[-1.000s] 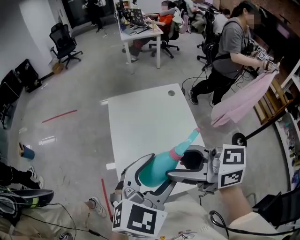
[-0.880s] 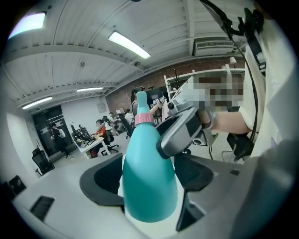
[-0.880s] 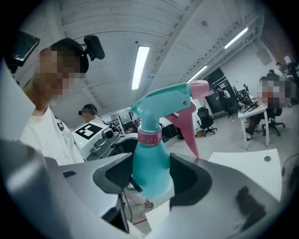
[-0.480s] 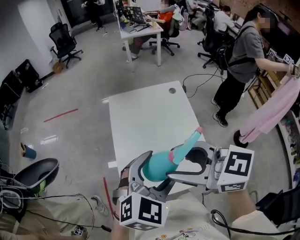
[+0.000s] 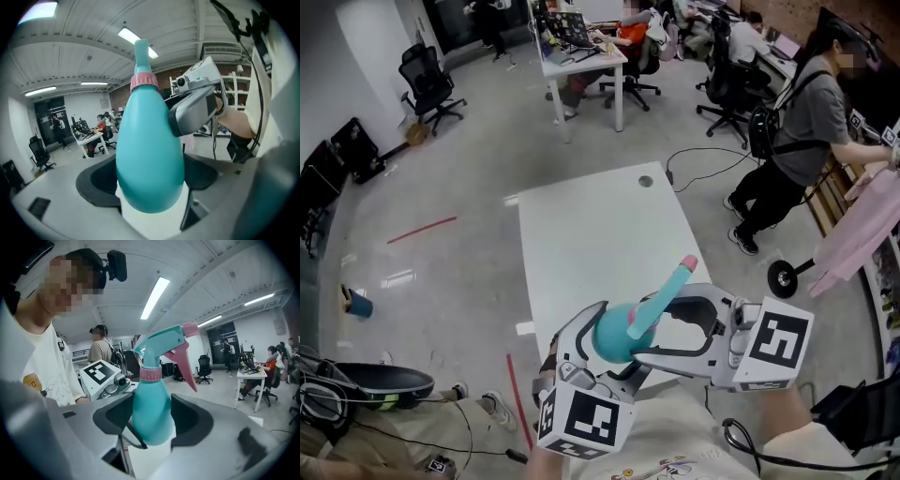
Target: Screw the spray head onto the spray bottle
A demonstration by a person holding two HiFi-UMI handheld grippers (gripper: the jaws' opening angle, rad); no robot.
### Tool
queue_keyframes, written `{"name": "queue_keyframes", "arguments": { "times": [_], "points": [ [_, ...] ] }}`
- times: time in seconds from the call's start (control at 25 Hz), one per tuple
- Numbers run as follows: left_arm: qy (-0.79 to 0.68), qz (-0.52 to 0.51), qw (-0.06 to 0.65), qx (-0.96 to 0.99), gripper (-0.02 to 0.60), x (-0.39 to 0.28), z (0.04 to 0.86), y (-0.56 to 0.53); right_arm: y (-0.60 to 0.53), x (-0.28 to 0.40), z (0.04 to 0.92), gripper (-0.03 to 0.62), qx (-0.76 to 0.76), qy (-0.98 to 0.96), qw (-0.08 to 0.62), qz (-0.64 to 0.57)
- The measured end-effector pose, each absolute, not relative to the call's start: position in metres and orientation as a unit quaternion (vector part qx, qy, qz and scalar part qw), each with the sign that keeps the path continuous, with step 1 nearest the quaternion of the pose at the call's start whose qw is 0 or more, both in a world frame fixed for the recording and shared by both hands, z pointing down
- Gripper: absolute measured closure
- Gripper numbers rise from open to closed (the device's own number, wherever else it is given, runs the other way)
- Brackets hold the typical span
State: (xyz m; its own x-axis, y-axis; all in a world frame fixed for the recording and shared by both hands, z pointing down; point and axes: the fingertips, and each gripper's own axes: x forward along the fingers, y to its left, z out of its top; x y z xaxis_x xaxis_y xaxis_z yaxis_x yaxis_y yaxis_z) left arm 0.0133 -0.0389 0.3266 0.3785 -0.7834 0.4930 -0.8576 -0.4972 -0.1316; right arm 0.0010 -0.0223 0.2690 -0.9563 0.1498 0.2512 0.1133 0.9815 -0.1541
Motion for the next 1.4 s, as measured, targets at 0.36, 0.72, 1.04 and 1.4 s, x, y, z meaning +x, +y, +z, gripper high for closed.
{"name": "queue_keyframes", "arguments": {
  "times": [0.36, 0.72, 1.04, 1.4],
  "points": [
    [-0.51, 0.205, 0.064, 0.833, 0.175, -0.005, 0.303, -0.039, -0.034, 0.027, 0.219, 0.345, -0.098, -0.979, -0.008, 0.176],
    [-0.331, 0.193, 0.033, 0.923, 0.175, 0.028, 0.299, -0.005, -0.029, 0.052, 0.186, 0.333, -0.193, -0.979, -0.002, 0.06],
    [-0.3, 0.221, 0.034, 0.927, 0.175, 0.043, 0.319, 0.005, 0.019, 0.014, 0.214, 0.327, -0.252, -0.966, 0.035, 0.036],
    [-0.297, 0.219, 0.042, 0.928, 0.175, 0.039, 0.323, 0.0, 0.013, 0.01, 0.218, 0.436, -0.255, -0.966, 0.035, 0.036]
  ]
}}
